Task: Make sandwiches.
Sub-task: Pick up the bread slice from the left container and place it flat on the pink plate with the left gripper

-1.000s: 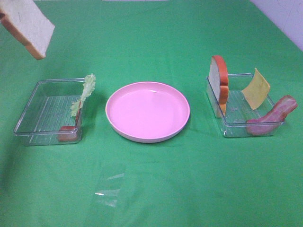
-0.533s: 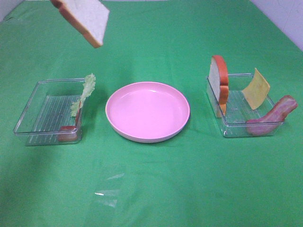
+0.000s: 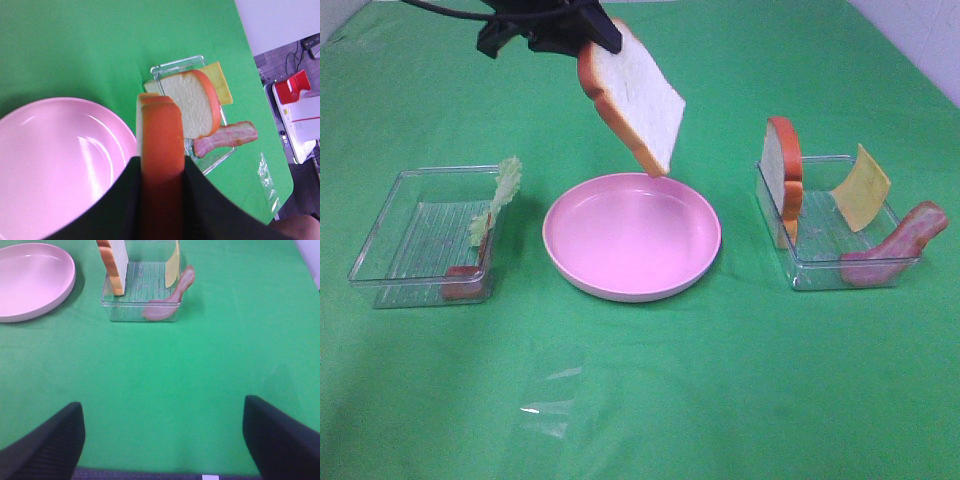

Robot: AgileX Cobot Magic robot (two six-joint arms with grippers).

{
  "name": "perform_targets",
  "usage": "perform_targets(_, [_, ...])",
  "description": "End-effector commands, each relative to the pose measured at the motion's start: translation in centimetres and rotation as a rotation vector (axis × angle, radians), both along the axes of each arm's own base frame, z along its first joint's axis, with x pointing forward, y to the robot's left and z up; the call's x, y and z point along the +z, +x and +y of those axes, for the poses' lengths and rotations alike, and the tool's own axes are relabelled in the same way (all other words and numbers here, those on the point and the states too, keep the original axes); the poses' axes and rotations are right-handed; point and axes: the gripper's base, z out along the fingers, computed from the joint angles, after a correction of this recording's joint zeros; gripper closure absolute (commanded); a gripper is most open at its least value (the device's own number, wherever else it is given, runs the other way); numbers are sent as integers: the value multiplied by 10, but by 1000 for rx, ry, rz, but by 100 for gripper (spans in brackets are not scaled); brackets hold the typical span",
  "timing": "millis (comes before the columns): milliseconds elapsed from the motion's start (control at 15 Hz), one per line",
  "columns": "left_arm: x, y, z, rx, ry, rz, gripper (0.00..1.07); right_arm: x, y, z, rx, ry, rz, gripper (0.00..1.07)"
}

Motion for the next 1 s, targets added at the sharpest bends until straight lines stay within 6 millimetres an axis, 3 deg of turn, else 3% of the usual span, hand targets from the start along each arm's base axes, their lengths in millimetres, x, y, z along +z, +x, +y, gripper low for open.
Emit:
perform_targets(67, [-21,0,-18,-23,-4,46,98,0,-3,0,-9,4,-35,23])
perform_targets(267, [-60,7,-26,22,2,175,98,0,-3,0,-9,4,-35,23])
perform_targets(467, [-82,10,-27,74,0,265,98,0,-3,0,-9,4,-35,23])
perform_targets(1000, [-90,14,-28,97,1,255,97,0,-3,0,-9,4,-35,23])
